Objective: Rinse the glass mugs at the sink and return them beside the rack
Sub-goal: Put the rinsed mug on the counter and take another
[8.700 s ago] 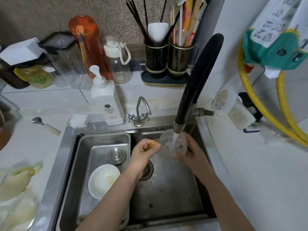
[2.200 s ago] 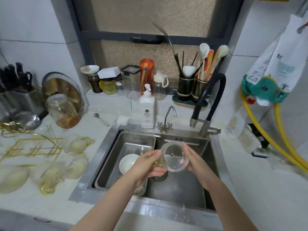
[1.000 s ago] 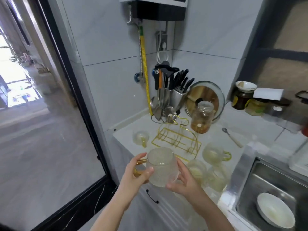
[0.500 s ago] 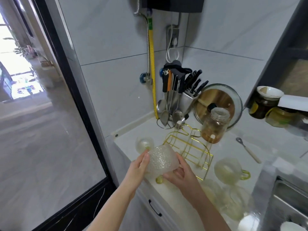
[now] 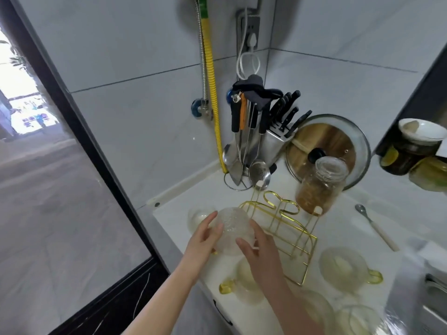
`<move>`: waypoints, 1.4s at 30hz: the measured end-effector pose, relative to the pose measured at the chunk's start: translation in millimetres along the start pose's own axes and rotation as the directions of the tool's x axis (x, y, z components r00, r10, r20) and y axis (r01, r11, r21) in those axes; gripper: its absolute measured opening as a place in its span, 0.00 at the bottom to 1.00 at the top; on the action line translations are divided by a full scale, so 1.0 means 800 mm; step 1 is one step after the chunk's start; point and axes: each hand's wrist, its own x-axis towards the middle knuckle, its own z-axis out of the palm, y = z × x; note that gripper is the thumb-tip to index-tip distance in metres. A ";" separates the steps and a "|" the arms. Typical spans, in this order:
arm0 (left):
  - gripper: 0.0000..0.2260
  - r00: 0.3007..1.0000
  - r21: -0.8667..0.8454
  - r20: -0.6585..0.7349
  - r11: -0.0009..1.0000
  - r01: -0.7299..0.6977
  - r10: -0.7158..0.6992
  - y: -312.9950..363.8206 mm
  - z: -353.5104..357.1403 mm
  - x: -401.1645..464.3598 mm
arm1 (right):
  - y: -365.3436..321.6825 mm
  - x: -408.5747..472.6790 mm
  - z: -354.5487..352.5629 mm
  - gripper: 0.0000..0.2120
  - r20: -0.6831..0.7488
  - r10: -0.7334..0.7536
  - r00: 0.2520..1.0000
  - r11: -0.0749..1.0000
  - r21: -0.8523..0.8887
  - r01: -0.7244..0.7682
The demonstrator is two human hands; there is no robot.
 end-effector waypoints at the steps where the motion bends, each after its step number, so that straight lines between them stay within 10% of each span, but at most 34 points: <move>1: 0.26 0.999 0.035 0.032 0.999 0.011 -0.012 -0.001 -0.001 0.004 | 0.001 0.004 0.001 0.27 0.002 0.010 1.000 0.999 -0.039 -0.010; 15: 0.19 0.965 0.431 0.260 0.892 -0.139 0.025 0.004 -0.031 0.092 | -0.013 0.039 0.039 0.21 -0.137 0.167 0.976 0.917 -0.343 -0.205; 42: 0.10 0.937 0.378 0.348 0.908 -0.182 0.044 -0.024 -0.040 0.174 | -0.022 0.062 0.081 0.19 -0.366 0.217 0.905 0.836 -0.409 -0.365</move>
